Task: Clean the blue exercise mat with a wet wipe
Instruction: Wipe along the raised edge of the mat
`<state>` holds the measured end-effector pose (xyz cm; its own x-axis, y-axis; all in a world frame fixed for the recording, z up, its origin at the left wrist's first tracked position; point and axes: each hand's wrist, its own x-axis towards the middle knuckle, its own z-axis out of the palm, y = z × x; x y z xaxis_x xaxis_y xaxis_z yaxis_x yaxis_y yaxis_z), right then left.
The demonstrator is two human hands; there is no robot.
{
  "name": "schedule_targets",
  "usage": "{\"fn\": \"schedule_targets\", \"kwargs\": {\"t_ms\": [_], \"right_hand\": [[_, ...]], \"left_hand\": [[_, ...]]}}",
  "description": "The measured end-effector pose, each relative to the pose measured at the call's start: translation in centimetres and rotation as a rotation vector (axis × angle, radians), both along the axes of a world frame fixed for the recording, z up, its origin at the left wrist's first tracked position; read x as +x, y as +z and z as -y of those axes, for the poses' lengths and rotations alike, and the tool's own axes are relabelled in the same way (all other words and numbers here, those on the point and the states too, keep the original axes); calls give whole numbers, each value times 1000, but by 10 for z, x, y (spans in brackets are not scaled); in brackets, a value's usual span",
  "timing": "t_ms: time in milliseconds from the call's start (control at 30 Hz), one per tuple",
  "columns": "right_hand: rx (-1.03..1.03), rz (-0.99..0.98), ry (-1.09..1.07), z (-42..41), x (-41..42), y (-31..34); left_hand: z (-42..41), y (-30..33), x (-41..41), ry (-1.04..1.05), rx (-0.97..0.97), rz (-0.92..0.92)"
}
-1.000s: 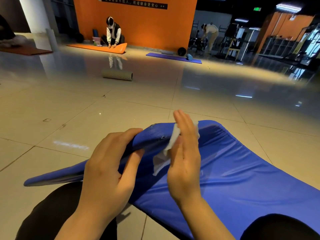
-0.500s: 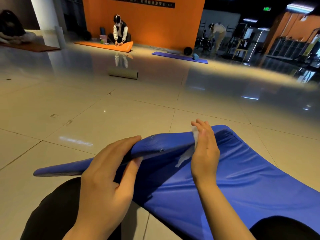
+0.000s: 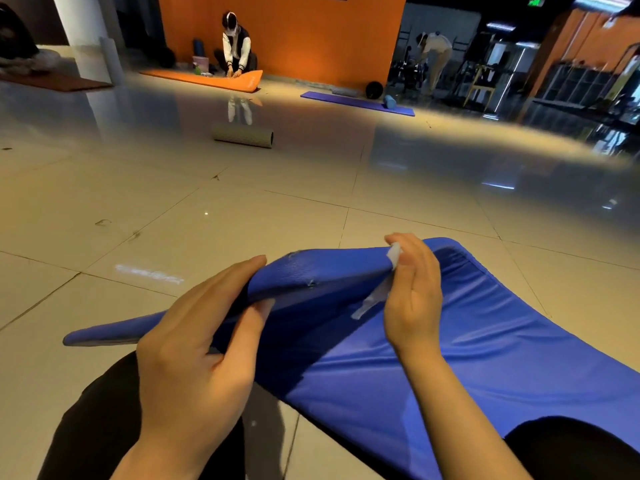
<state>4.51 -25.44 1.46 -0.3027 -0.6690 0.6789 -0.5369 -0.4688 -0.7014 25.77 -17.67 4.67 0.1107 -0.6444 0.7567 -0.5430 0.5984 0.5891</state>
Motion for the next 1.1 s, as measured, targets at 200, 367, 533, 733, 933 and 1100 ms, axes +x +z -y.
{"fn": "schedule_targets", "kwargs": {"t_ms": [200, 367, 533, 733, 933, 1100], "right_hand": [[257, 31, 92, 3, -12, 2], [164, -46, 177, -22, 29, 5], [140, -194, 330, -44, 65, -5], [267, -377, 107, -18, 1, -36], [388, -309, -131, 13, -55, -49], [365, -137, 24, -8, -4, -43]], "left_hand": [[6, -2, 0, 41, 18, -7], [3, 1, -24, 264, -321, 227], [16, 7, -40, 257, -166, 708], [23, -3, -27, 226, -25, 711], [24, -3, -3, 268, -126, 678], [20, -12, 5, 295, -187, 677]]}}
